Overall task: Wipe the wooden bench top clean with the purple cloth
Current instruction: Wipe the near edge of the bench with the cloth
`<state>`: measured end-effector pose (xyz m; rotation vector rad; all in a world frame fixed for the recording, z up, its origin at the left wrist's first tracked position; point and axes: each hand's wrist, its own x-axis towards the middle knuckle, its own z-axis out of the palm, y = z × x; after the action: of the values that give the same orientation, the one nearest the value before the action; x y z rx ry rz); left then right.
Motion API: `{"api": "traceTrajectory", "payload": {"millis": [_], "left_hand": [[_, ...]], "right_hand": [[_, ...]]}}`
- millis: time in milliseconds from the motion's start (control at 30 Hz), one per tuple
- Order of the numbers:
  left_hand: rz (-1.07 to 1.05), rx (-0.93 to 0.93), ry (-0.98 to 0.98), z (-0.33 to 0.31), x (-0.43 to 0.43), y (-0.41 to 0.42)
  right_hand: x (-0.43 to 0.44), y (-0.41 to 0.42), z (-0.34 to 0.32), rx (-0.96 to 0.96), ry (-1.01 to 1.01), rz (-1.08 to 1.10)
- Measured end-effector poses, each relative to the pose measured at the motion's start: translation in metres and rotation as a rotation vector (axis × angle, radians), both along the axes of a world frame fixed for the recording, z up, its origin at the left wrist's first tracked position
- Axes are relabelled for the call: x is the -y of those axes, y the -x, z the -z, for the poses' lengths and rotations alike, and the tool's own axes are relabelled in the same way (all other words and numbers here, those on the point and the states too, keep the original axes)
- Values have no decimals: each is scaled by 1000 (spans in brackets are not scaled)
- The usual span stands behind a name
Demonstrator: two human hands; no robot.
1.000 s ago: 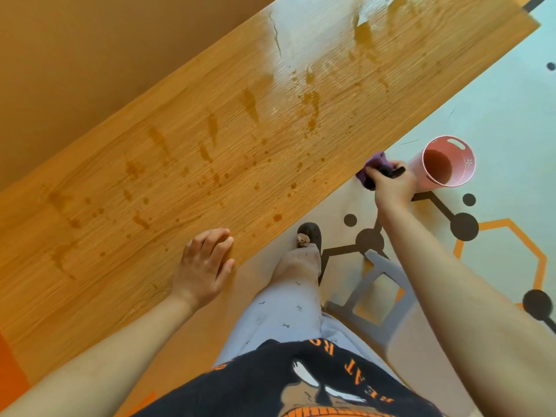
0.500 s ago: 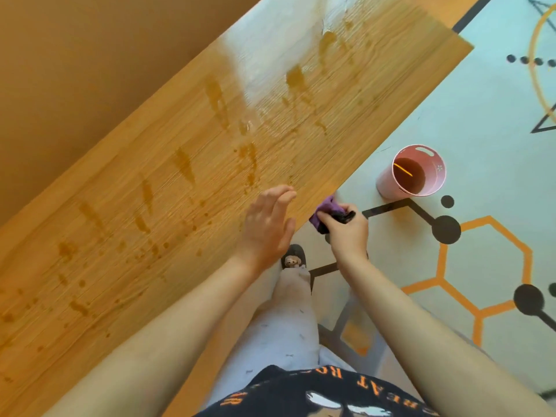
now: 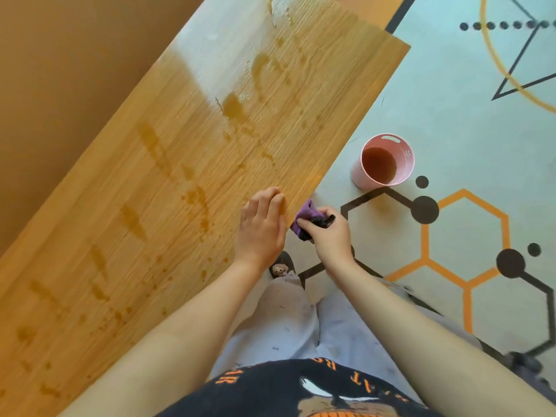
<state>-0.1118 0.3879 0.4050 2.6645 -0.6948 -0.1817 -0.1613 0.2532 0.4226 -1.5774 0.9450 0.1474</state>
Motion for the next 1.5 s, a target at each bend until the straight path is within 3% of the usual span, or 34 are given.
{"api": "traceTrajectory", "payload": {"millis": [167, 433, 600, 800, 1167, 1267, 1500], "left_hand": [[3, 6, -13, 0, 0, -2], [6, 61, -50, 1, 2, -1], [-2, 48, -97, -1, 2, 0], [-25, 60, -134, 0, 6, 1], [-34, 41, -162, 2, 6, 1], [-29, 63, -168, 3, 5, 0], [-32, 111, -187, 4, 5, 1]], "right_hand": [[8, -13, -6, -7, 4, 0], [142, -133, -10, 26, 81, 248], [125, -110, -5, -18, 30, 172], [112, -79, -7, -77, -79, -83], [264, -215, -19, 59, 39, 179], [252, -207, -14, 51, -14, 194], [213, -163, -8, -2, -57, -17]]}}
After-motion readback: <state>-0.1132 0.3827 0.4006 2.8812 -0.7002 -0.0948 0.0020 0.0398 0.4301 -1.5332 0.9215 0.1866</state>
